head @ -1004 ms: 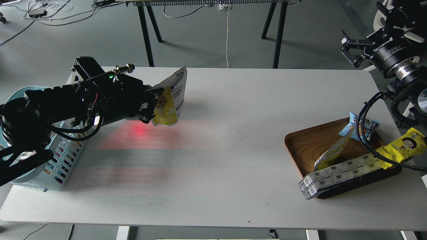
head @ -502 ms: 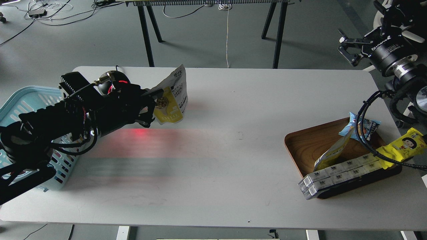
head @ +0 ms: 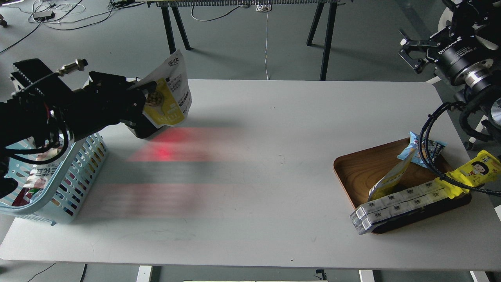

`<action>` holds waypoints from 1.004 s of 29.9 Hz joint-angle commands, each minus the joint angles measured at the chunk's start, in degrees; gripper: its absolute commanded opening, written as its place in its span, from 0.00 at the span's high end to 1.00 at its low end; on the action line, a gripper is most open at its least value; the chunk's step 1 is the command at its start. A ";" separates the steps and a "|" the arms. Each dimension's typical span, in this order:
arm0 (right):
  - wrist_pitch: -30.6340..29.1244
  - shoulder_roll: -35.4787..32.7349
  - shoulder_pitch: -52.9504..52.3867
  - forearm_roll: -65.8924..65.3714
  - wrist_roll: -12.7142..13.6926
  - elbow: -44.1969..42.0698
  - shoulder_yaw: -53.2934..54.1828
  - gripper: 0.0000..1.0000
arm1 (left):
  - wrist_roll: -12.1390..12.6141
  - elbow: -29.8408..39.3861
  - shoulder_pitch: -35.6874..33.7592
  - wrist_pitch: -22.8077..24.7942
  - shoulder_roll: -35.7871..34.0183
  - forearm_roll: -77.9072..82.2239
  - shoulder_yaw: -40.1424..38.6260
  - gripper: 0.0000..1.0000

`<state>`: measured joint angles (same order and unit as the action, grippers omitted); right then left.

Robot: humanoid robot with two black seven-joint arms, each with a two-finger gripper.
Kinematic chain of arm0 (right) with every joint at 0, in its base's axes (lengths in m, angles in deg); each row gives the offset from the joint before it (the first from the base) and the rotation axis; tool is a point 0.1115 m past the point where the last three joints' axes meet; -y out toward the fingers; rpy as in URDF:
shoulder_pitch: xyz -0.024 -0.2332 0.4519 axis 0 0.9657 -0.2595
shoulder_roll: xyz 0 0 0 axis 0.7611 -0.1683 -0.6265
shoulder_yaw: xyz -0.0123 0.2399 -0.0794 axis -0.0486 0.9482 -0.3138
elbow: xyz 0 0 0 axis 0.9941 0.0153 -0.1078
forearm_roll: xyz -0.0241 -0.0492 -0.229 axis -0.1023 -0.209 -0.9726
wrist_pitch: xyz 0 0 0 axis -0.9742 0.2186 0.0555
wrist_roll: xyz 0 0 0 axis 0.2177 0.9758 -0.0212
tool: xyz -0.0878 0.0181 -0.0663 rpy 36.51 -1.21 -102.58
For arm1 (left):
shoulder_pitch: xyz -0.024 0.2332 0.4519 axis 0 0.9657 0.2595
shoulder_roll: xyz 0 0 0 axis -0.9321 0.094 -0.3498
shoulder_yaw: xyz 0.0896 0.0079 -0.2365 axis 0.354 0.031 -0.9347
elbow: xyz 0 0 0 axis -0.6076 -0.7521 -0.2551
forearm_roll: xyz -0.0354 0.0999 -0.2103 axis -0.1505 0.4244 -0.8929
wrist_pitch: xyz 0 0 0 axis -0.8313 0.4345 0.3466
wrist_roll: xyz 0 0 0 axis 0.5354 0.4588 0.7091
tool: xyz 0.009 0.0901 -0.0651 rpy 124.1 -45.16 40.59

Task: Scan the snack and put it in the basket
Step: 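Release the packet into the light-blue basket with the left gripper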

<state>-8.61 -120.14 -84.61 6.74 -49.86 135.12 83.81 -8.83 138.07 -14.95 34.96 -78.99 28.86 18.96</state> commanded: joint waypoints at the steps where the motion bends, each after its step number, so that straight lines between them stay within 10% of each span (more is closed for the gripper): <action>1: 0.00 -0.02 -0.30 -0.07 0.00 -0.05 0.00 0.04 | -3.38 -0.04 -0.46 0.00 -8.14 -5.58 -2.64 1.00; 17: -0.09 0.51 -1.01 -0.07 0.00 -0.05 0.00 0.04 | -17.79 -10.76 -0.55 -6.67 -32.06 -21.84 5.43 1.00; 30: 0.00 0.95 -1.89 -0.07 0.00 -0.05 -1.94 0.04 | -20.88 -16.39 -0.46 -21.61 -32.25 -23.96 26.96 1.00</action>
<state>-8.66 -119.19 -86.46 6.67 -49.87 135.07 81.99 -29.48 122.17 -15.49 16.57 -111.41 5.33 41.80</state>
